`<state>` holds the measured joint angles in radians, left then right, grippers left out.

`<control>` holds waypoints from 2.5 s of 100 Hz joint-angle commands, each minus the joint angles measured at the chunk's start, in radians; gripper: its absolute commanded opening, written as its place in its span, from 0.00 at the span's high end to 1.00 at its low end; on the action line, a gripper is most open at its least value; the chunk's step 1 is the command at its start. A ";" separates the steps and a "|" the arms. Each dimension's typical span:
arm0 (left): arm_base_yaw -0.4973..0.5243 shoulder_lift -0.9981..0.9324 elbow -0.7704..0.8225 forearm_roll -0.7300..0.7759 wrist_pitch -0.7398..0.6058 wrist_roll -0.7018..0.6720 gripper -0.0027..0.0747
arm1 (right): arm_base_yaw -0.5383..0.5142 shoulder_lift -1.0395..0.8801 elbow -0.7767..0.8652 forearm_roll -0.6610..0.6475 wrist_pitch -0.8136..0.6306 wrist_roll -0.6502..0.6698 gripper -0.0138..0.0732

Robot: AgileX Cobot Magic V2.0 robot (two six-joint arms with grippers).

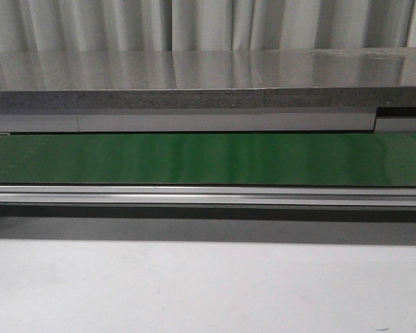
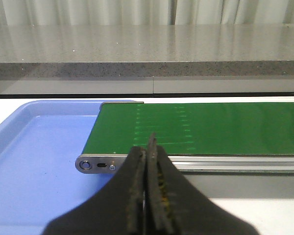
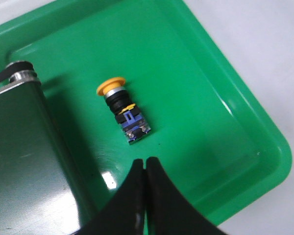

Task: Move button from right to left
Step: 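Lower the right gripper and grasp the yellow-capped button switch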

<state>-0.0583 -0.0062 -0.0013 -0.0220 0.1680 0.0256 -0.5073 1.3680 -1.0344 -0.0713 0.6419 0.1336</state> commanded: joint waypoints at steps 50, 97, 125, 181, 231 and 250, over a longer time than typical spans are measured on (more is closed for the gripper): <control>-0.005 -0.030 0.044 -0.005 -0.085 -0.002 0.99 | -0.007 0.339 -0.316 0.066 0.174 -0.302 0.28; -0.005 -0.030 0.044 -0.005 -0.085 -0.002 0.99 | -0.007 0.517 -0.391 0.063 0.155 -0.427 0.28; -0.005 -0.030 0.044 -0.005 -0.085 -0.002 0.99 | -0.007 0.599 -0.392 0.063 0.116 -0.427 0.30; -0.005 -0.030 0.044 -0.005 -0.085 -0.002 0.99 | -0.012 0.517 -0.392 0.064 0.154 -0.374 0.59; -0.005 -0.030 0.044 -0.005 -0.085 -0.002 0.99 | 0.084 0.232 -0.390 0.206 0.386 -0.352 0.59; -0.005 -0.030 0.044 -0.005 -0.086 -0.002 0.99 | 0.180 0.238 -0.390 0.228 0.440 -0.352 0.59</control>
<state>-0.0583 -0.0062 -0.0013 -0.0220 0.1680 0.0256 -0.3612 1.6465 -1.3953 0.1365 1.0767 -0.2066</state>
